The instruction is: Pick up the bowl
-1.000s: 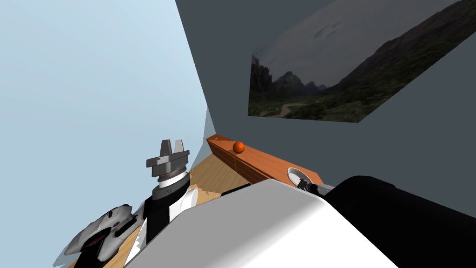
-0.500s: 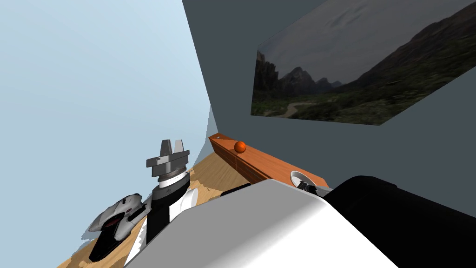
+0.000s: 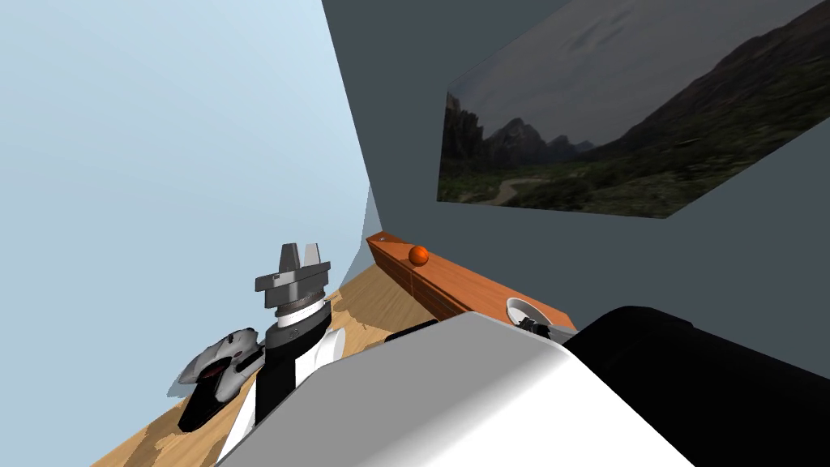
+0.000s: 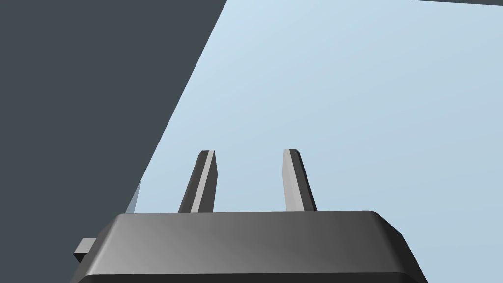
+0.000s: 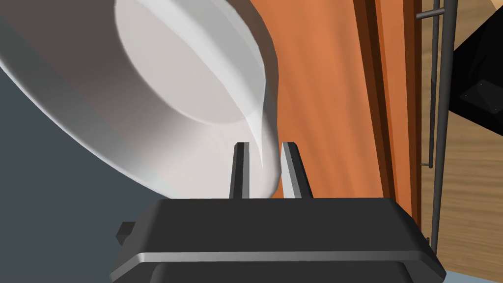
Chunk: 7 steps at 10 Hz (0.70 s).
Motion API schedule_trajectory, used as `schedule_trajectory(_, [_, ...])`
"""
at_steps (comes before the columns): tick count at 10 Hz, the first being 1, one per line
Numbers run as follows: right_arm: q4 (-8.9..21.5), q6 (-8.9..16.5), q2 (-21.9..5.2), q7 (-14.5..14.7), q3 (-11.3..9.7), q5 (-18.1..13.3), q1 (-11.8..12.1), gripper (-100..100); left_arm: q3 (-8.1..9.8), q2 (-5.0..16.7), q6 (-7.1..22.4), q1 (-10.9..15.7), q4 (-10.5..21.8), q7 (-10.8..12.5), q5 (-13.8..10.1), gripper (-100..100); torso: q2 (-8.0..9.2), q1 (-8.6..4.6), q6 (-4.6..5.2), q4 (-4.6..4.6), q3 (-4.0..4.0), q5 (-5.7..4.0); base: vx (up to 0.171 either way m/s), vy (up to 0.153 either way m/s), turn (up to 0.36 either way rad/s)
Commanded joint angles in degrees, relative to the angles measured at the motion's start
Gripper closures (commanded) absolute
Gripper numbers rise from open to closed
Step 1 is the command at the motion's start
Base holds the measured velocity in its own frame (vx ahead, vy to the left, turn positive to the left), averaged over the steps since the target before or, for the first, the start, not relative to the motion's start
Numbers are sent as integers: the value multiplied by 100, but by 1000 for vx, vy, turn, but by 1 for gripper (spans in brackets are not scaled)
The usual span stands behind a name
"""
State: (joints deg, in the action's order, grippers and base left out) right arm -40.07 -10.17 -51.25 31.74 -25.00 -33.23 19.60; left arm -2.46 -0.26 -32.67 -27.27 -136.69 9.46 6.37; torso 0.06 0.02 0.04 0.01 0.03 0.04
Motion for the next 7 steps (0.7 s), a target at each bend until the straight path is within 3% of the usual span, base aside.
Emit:
schedule_trajectory(1, [0,0,0,0,0,0,0,100,0,0,0,0,0,0,0,0,0,0,0,0,0,0,0,0,0])
schedule_trajectory(2, [-1,-2,3,-1,-1,0,1,100,0,0,0,0,0,0,0,0,-1,3,0,0,-1,3,0,0,0])
schedule_trajectory(3, [-1,-2,5,-2,-2,1,1,0,0,0,0,0,0,0,0,0,-1,6,-1,0,0,6,0,0,0])
schedule_trajectory(4, [1,-101,-81,45,23,-19,12,100,0,0,0,0,0,0,0,0,-1,8,-1,1,0,8,48,35,-214])
schedule_trajectory(6, [-209,-267,-323,103,77,-43,159,100,0,-1,0,-1,0,0,0,0,-15,39,12,-6,-10,18,78,95,-268])
schedule_trajectory(7, [-211,-167,-282,46,20,-30,142,100,0,-1,0,-1,0,0,0,0,-23,52,6,-5,-13,24,36,48,-50])
